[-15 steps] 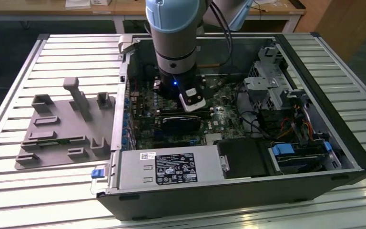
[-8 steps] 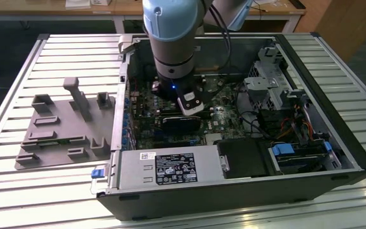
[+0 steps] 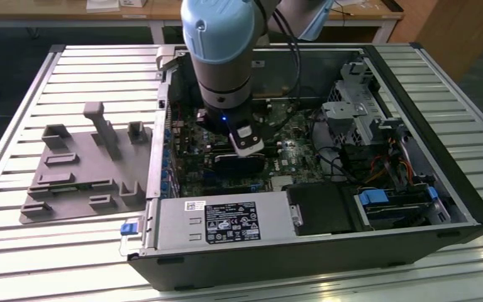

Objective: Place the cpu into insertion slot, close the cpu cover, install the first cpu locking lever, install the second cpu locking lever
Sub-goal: 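Install the second cpu locking lever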

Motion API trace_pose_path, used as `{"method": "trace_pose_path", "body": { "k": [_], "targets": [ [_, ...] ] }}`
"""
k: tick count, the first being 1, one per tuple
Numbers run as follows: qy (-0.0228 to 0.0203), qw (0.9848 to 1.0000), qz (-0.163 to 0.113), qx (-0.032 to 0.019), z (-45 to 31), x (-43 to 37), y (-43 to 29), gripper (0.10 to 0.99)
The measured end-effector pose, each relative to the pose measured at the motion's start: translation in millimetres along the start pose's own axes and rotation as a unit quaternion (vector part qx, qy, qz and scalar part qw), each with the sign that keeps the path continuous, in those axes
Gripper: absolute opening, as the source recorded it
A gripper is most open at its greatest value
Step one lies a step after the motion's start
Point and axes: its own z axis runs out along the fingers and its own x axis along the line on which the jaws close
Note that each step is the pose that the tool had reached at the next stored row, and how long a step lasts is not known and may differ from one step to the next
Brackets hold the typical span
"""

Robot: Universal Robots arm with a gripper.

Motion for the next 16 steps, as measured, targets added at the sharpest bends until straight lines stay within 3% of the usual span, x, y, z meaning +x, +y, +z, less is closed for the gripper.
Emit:
{"method": "trace_pose_path", "body": {
  "k": [7, 16],
  "targets": [
    [0.0014, 1.0000, 0.001, -0.0071, -1.1, 0.1, -6.5, 0.102],
    [0.0045, 0.9997, 0.002, -0.0240, 3.6, 4.8, -9.0, 0.102]
  ]
}}
